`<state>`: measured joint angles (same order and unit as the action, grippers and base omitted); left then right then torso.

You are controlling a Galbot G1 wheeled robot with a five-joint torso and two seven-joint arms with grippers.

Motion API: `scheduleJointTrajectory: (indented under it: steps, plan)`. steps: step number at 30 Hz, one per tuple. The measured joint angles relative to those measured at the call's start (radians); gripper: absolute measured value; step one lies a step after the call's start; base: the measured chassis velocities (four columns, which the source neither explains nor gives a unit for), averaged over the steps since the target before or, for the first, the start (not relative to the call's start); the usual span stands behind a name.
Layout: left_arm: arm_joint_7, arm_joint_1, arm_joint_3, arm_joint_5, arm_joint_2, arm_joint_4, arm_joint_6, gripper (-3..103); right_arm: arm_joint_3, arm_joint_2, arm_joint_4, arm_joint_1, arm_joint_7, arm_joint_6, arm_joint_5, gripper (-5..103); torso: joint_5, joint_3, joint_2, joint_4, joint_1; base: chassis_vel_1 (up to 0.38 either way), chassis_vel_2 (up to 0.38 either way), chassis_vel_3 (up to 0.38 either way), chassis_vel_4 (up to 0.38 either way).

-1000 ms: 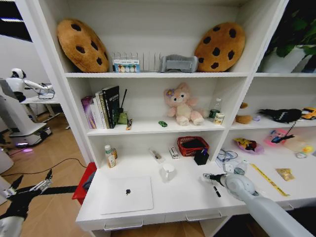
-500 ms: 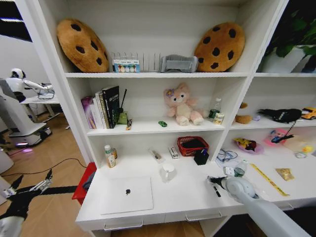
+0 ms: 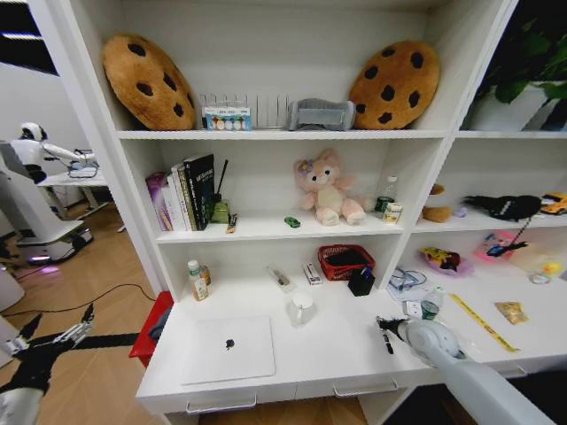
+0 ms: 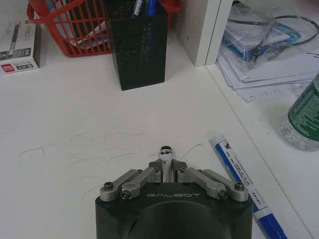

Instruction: Organize the objects on the table.

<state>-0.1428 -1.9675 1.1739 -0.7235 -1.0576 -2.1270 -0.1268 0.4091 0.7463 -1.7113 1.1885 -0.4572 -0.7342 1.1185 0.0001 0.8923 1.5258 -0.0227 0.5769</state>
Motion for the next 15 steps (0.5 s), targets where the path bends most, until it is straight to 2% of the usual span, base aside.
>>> scheduleJointTrajectory:
  steps: [2, 3, 4, 6, 7, 8, 9, 10, 11, 13, 15]
  plan:
    - [0.0, 0.0, 0.0, 0.0, 0.0, 0.0, 0.0, 100, 0.019, 0.0, -0.03, 0.008, 0.022, 0.015, -0.021, 9, 0.0005, 0.0, 0.0, -0.0001, 0.0, 0.0, 0.0, 0.0, 0.0]
    - [0.0, 0.0, 0.0, 0.0, 0.0, 0.0, 0.0, 100, 0.032, -0.003, -0.054, 0.014, 0.058, 0.061, -0.075, 9, -0.0003, 0.0, 0.0, -0.0001, 0.0, 0.0, 0.0, 0.0, 0.0]
    - [0.0, 0.0, 0.0, 0.0, 0.0, 0.0, 0.0, 100, 0.032, -0.003, -0.054, 0.014, 0.058, 0.061, -0.075, 9, -0.0003, 0.0, 0.0, -0.0001, 0.0, 0.0, 0.0, 0.0, 0.0]
    - [0.0, 0.0, 0.0, 0.0, 0.0, 0.0, 0.0, 100, 0.046, -0.006, -0.09, 0.016, 0.108, 0.156, -0.155, 9, -0.0002, 0.0, 0.0, 0.0, 0.0, 0.0, 0.0, 0.0, 0.0]
    - [0.0, 0.0, 0.0, 0.0, 0.0, 0.0, 0.0, 100, 0.046, -0.006, -0.09, 0.016, 0.108, 0.156, -0.155, 9, -0.0002, 0.0, 0.0, 0.0, 0.0, 0.0, 0.0, 0.0, 0.0]
    - [0.0, 0.0, 0.0, 0.0, 0.0, 0.0, 0.0, 100, 0.05, -0.006, -0.103, 0.014, 0.127, 0.205, -0.183, 9, -0.0001, 0.0, 0.0, -0.0001, 0.0, 0.0, 0.0, 0.0, 0.0]
    - [0.0, 0.0, 0.0, 0.0, 0.0, 0.0, 0.0, 100, 0.049, -0.006, -0.109, 0.0, 0.158, 0.29, -0.242, 9, -0.0003, 0.0, 0.0, 0.0, 0.0, 0.0, 0.0, 0.0, 0.0]
    - [0.0, 0.0, 0.0, 0.0, 0.0, 0.0, 0.0, 100, 0.049, -0.006, -0.109, 0.0, 0.158, 0.29, -0.242, 9, -0.0003, 0.0, 0.0, 0.0, 0.0, 0.0, 0.0, 0.0, 0.0]
    - [0.0, 0.0, 0.0, 0.0, 0.0, 0.0, 0.0, 100, 0.045, -0.005, -0.107, -0.006, 0.169, 0.322, -0.272, 9, -0.0004, 0.0, 0.0, -0.0001, 0.0, 0.0, 0.0, 0.0, 0.0]
    - [0.0, 0.0, 0.0, 0.0, 0.0, 0.0, 0.0, 100, 0.011, 0.004, -0.075, -0.046, 0.2, 0.436, -0.393, 9, -0.0001, 0.0, 0.0, 0.0, 0.0, 0.0, 0.0, 0.0, 0.0]
    - [0.0, 0.0, 0.0, 0.0, 0.0, 0.0, 0.0, 100, -0.001, 0.008, -0.063, -0.06, 0.203, 0.456, -0.407, 9, 0.0001, 0.0, 0.0, 0.0, 0.0, 0.0, 0.0, 0.0, 0.0]
